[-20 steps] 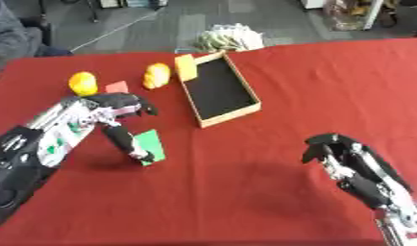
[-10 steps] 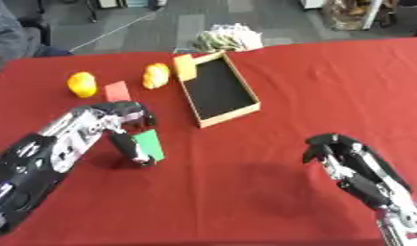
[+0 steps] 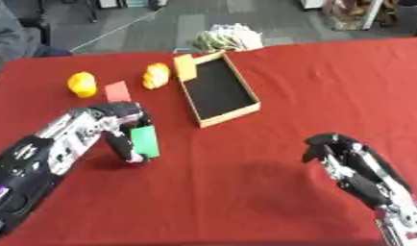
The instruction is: Pick up objects on the table and place them in the box.
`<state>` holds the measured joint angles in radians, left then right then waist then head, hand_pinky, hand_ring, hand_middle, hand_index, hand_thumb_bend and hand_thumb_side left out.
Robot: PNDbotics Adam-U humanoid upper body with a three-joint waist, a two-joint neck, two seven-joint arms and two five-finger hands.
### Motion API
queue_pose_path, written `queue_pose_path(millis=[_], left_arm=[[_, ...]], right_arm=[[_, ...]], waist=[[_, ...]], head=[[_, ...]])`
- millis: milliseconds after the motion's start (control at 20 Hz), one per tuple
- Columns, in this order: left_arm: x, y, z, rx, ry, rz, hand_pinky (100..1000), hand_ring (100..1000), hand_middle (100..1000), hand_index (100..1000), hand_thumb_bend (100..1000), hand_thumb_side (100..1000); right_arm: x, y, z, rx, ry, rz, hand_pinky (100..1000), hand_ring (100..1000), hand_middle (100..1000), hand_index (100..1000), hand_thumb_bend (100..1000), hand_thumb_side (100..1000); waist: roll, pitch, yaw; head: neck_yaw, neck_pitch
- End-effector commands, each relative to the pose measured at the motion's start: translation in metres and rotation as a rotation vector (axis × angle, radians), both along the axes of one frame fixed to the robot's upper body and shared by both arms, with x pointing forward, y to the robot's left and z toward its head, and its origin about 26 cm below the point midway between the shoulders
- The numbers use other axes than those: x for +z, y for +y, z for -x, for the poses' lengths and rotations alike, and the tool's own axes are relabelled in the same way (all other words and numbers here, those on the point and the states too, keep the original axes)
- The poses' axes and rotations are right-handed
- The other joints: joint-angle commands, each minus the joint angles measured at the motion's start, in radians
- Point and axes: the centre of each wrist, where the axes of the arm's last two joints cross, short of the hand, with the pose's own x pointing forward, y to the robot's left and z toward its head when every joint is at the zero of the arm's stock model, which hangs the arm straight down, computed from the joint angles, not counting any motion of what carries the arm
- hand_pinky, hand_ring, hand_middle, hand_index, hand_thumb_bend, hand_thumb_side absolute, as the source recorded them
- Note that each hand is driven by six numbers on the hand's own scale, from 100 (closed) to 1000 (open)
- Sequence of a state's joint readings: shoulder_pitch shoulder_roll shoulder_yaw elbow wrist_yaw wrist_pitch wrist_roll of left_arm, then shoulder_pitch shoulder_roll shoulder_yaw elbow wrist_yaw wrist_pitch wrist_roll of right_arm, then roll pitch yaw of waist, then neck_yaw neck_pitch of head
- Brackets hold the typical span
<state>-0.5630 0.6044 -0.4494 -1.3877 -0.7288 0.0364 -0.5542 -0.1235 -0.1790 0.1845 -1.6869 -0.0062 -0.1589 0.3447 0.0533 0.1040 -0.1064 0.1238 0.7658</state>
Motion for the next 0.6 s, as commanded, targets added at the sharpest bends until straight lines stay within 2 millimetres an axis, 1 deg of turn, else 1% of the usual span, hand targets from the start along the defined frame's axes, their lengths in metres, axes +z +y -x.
queue_pose_path(millis=[50,200,350,500,600], left_arm=[[0.036,0.008,0.004,-0.017,-0.087,-0.005,494,401,369,579,343,194],[0.062,0.004,0.007,-0.043,-0.143,0.005,504,405,371,583,355,193],[0.085,-0.008,0.003,-0.068,-0.192,0.013,512,408,373,585,361,192],[0.1,-0.025,-0.008,-0.103,-0.228,0.016,520,414,379,591,373,193],[0.104,-0.038,-0.017,-0.118,-0.244,0.013,539,431,395,605,397,196]], right_arm=[[0.006,-0.001,-0.002,-0.005,-0.021,0.0,728,585,544,716,100,443],[0.005,-0.001,-0.002,-0.004,-0.018,0.002,728,585,544,716,100,443],[0.005,0.0,-0.001,0.002,-0.016,0.002,728,585,544,716,100,443],[0.004,0.002,-0.001,0.009,-0.014,0.001,728,585,544,716,100,443],[0.004,0.003,-0.001,0.016,-0.013,-0.001,728,585,544,716,100,443]], waist=[[0.003,-0.023,0.001],[0.004,-0.024,0.001],[0.004,-0.027,-0.003],[0.001,-0.029,-0.012],[-0.001,-0.03,-0.019]], head=[[-0.002,0.004],[-0.002,0.004],[-0.002,0.004],[-0.002,0.004],[-0.006,0.004]])
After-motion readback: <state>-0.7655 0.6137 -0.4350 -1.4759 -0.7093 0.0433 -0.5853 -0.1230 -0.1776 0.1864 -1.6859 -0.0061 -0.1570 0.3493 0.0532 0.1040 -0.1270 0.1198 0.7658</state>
